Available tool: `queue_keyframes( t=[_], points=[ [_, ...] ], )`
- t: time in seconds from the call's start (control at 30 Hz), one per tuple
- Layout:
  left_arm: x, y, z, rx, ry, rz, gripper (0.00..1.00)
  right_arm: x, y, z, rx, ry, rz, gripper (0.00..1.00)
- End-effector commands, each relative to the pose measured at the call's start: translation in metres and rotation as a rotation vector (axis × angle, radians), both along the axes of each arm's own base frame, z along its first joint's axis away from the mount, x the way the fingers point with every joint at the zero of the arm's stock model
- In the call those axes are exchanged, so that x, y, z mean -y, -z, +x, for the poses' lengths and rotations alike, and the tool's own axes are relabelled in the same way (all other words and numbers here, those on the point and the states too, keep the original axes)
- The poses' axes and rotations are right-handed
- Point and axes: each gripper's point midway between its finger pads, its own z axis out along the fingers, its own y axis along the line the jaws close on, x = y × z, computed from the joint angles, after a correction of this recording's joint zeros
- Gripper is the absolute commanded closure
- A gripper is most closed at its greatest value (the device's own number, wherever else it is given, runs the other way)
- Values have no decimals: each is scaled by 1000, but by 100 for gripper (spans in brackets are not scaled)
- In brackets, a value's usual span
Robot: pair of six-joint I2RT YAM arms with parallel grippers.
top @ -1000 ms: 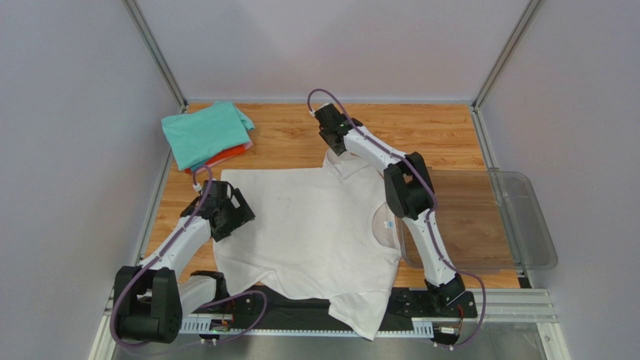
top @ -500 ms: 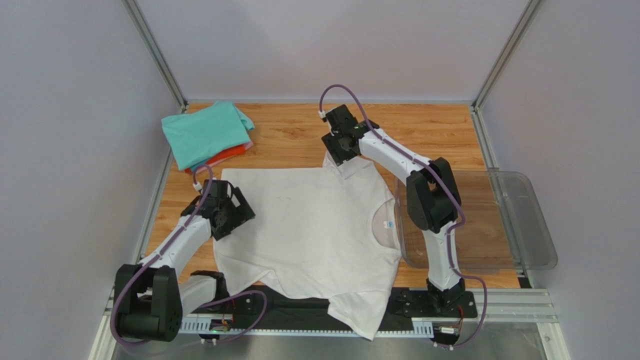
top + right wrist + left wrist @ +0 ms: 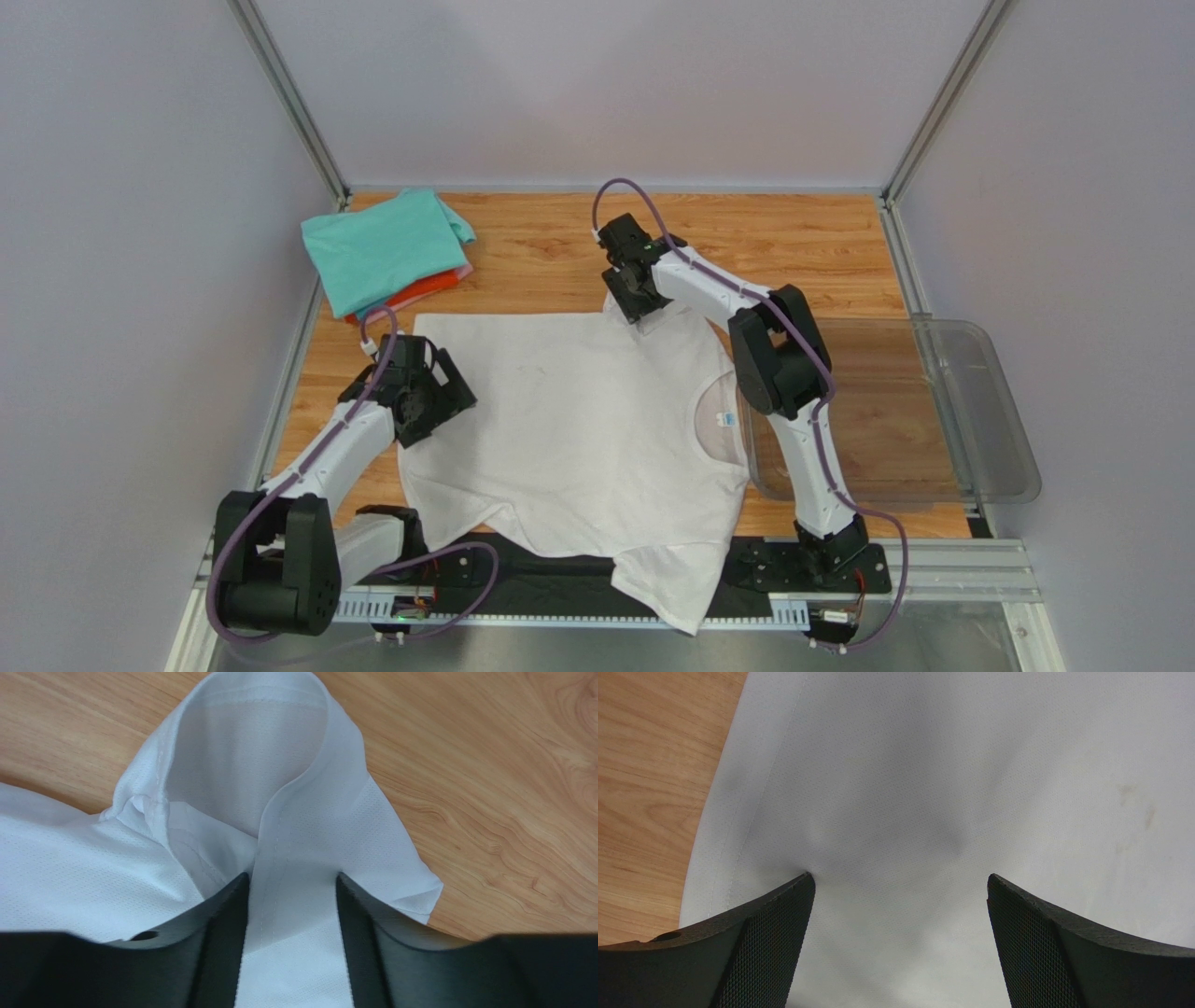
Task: Fold and stack the t-shirts
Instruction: Flatten the tshirt out
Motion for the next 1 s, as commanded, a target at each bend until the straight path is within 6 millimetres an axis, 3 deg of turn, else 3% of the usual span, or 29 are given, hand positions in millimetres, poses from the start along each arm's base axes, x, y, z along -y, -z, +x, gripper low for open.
queue_keyframes(
  t=[0.0, 0.17, 0.27, 0.47, 0.53, 0.67, 0.87, 0.9, 0.97],
  points=[
    [-2, 14, -13, -67, 1, 11, 0, 11, -14, 18, 63, 89, -2, 65],
    [-3, 14, -13, -68, -2, 15, 0, 22, -28, 29, 100, 148, 17, 87],
    [-3, 15, -13, -71, -1, 16, 0, 26, -37, 38, 129, 188, 38, 95],
    [-3, 15, -13, -77, -1, 18, 0, 38, -49, 70, 172, 292, 119, 97],
    [-3, 15, -13, -77, -1, 16, 0, 46, -42, 79, 164, 339, 148, 97],
    [-3, 15, -13, -79, 1, 16, 0, 46, -31, 96, 149, 351, 199, 91],
    [-3, 15, -14, -75, 5, 15, 0, 45, -50, 131, 219, 304, 267, 80],
    [-3, 14, -14, -73, 7, 15, 0, 46, -56, 134, 230, 300, 274, 73],
    [-2, 13, -14, -66, 10, 12, 0, 50, -74, 135, 252, 288, 278, 44]
  ],
)
